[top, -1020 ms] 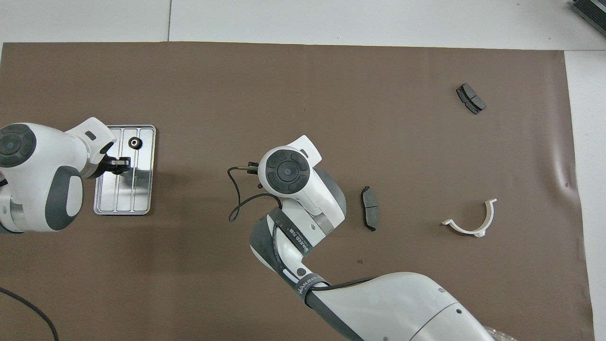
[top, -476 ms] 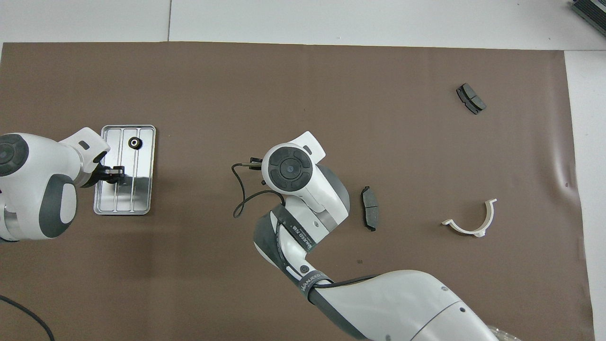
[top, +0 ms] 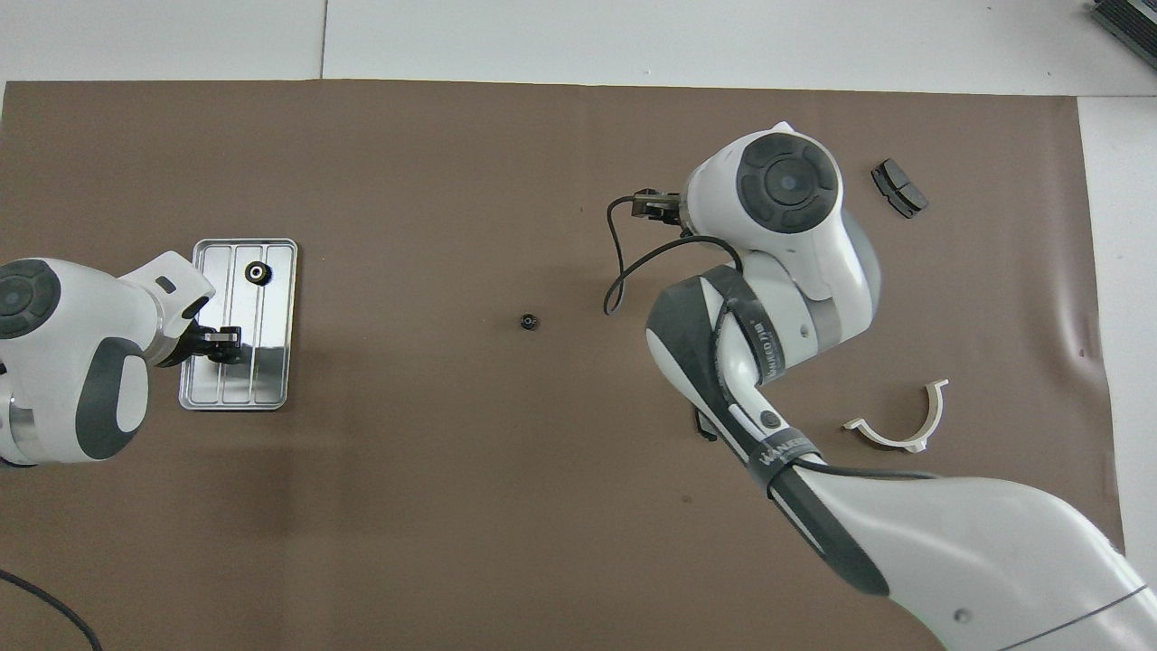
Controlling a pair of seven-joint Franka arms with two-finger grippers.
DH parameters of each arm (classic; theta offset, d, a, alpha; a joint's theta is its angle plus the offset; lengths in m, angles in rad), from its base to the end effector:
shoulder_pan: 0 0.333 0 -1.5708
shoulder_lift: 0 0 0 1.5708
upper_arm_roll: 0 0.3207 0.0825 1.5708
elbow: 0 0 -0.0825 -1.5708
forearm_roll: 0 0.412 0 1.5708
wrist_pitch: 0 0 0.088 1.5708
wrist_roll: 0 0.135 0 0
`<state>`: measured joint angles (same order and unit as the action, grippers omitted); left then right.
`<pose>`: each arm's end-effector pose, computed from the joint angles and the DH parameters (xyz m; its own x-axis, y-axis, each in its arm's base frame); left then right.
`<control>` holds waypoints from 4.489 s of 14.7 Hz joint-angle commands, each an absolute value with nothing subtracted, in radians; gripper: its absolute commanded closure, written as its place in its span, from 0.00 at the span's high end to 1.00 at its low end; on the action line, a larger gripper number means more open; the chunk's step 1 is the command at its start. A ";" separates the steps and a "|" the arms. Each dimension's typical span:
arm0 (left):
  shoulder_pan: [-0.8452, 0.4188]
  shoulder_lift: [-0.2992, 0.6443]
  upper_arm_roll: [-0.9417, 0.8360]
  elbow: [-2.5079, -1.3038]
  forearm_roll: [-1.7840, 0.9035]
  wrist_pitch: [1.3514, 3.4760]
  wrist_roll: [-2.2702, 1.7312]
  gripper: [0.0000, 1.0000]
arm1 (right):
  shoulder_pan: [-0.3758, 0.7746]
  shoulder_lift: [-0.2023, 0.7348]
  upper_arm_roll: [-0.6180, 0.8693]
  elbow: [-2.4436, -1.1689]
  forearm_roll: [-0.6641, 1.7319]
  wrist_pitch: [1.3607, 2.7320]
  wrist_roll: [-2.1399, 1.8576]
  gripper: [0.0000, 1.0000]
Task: Pick bearing gear from pile to tray
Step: 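Release the third bearing mid-table and withdraw the right gripper to rest, then grasp the third bearing at mid-table with the left gripper, then carry the bearing to the tray and release with the left gripper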
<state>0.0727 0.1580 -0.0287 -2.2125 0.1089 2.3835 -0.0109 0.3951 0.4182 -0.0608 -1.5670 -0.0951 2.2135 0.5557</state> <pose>0.5674 0.0280 0.2651 0.9997 -0.0237 0.0112 -0.0229 -0.9972 -0.0711 0.6918 0.2403 0.3914 0.9550 -0.1620 0.2483 -0.1614 -0.9866 -0.0230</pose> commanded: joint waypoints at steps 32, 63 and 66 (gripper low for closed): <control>-0.572 0.462 -0.037 -1.764 0.114 2.358 -0.583 0.70 | 0.058 -0.043 -0.038 -1.621 0.003 1.546 0.140 1.00; -0.125 0.094 -0.032 -2.117 0.115 2.226 -0.204 0.00 | 0.057 -0.044 -0.038 -1.626 0.012 1.552 0.129 1.00; -0.039 0.087 -0.034 -2.172 0.110 2.322 -0.128 0.00 | 0.057 -0.044 -0.038 -1.626 0.012 1.552 0.129 1.00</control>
<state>-0.0903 0.1256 -0.0200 -2.0953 0.1090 2.2408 -0.1757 0.0599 -0.0296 -0.0397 -1.6148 -0.0054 1.5649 0.1518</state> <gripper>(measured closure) 0.762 0.000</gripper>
